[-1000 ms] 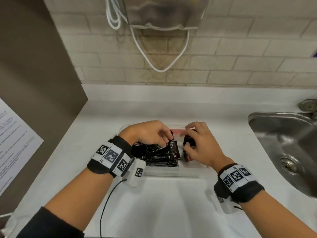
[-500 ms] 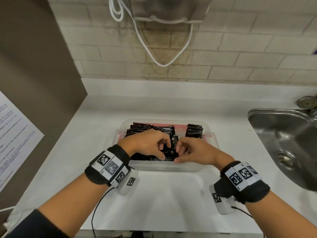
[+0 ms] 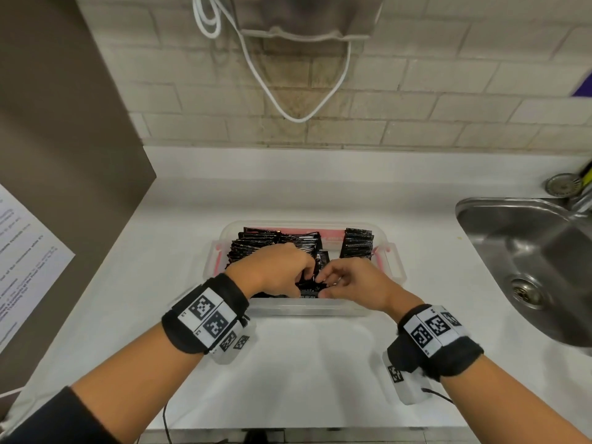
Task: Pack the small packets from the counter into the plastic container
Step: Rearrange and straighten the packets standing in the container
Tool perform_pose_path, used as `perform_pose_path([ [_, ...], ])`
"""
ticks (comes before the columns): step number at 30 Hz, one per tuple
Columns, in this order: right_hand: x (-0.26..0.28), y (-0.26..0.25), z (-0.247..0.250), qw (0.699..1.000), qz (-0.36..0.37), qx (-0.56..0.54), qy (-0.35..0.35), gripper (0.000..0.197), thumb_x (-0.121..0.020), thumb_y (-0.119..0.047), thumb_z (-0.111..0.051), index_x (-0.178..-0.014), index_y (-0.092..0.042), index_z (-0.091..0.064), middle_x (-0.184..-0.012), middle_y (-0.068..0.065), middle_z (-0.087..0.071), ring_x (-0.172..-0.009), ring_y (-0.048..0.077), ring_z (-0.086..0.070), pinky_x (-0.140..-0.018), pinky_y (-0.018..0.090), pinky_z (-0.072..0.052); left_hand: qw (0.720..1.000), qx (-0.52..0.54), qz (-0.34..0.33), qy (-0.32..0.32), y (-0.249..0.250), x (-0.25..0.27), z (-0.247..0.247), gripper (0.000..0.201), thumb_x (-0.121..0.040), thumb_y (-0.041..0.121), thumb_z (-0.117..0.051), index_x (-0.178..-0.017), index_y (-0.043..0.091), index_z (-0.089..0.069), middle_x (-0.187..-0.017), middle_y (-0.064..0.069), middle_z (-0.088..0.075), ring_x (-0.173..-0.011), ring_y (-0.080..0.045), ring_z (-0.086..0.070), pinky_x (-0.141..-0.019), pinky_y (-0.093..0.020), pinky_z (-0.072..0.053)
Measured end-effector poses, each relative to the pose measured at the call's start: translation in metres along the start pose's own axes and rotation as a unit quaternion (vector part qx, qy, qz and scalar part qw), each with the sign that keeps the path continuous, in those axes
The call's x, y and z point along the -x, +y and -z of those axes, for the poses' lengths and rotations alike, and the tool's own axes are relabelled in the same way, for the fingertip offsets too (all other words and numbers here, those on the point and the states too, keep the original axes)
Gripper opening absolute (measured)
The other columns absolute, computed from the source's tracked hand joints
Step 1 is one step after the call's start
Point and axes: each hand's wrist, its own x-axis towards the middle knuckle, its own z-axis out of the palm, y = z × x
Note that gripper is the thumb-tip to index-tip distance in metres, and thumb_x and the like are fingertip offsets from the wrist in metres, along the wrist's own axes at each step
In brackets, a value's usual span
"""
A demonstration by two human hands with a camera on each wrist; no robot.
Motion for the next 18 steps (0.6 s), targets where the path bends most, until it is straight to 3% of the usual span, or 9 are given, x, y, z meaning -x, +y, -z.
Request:
perform_pose_path([
  [2,-0.003,-0.001,-0.001,1.000,-0.001,0.028,0.000,0.017,-0.077,-0.017,-0.084,-0.092,-0.019,-0.074,-0.086,0.000,-0.071,-0.070,-0.002,-0.061,-0.072,0.014,-0.050,1.000,-0.009,0.009,-0.003,0.001,-0.002,-0.002,0.026,-0.083,0.023,-0.075,-0.107,0.020,-0.066,-0.083,0.011,-0.056,-0.082,-0.014,-0.057,-0.057,-0.025,-0.037],
  [5,-0.007,-0.002,-0.004,0.998,0.009,0.064,-0.004,0.012,-0.080,-0.014,-0.081,-0.090,-0.016,-0.076,-0.084,-0.001,-0.073,-0.076,0.009,-0.068,-0.074,0.016,-0.053,0.999,-0.012,0.020,-0.025,0.002,-0.006,-0.002,0.021,-0.084,0.026,-0.075,-0.103,0.020,-0.068,-0.084,0.008,-0.057,-0.086,-0.019,-0.061,-0.065,-0.029,-0.044],
  [11,-0.006,-0.009,-0.003,0.996,0.046,0.068,0.026,0.007,-0.083,-0.011,-0.078,-0.091,-0.011,-0.076,-0.080,-0.004,-0.074,-0.070,0.000,-0.067,-0.069,0.012,-0.051,0.997,-0.007,0.032,-0.070,0.006,-0.009,0.008,0.023,-0.083,0.028,-0.076,-0.100,0.016,-0.068,-0.080,0.003,-0.061,-0.076,-0.019,-0.058,-0.069,-0.033,-0.049],
  [15,-0.005,-0.024,0.007,0.996,0.062,0.045,0.045,0.007,-0.084,-0.009,-0.077,-0.091,-0.009,-0.076,-0.075,-0.004,-0.070,-0.061,-0.001,-0.064,-0.060,0.010,-0.048,0.996,0.005,0.044,-0.074,0.005,-0.011,0.016,0.015,-0.076,0.022,-0.075,-0.083,0.013,-0.065,-0.071,-0.002,-0.059,-0.064,-0.019,-0.053,-0.058,-0.031,-0.043],
  [18,-0.005,-0.035,0.014,0.994,0.083,0.044,0.051,0.006,-0.086,-0.008,-0.074,-0.092,-0.007,-0.075,-0.072,-0.006,-0.066,-0.054,-0.005,-0.060,-0.055,0.008,-0.043,0.994,0.033,0.062,-0.085,0.003,-0.013,0.024,0.020,-0.075,0.029,-0.074,-0.077,0.015,-0.060,-0.066,0.001,-0.056,-0.058,-0.017,-0.051,-0.054,-0.029,-0.040],
])
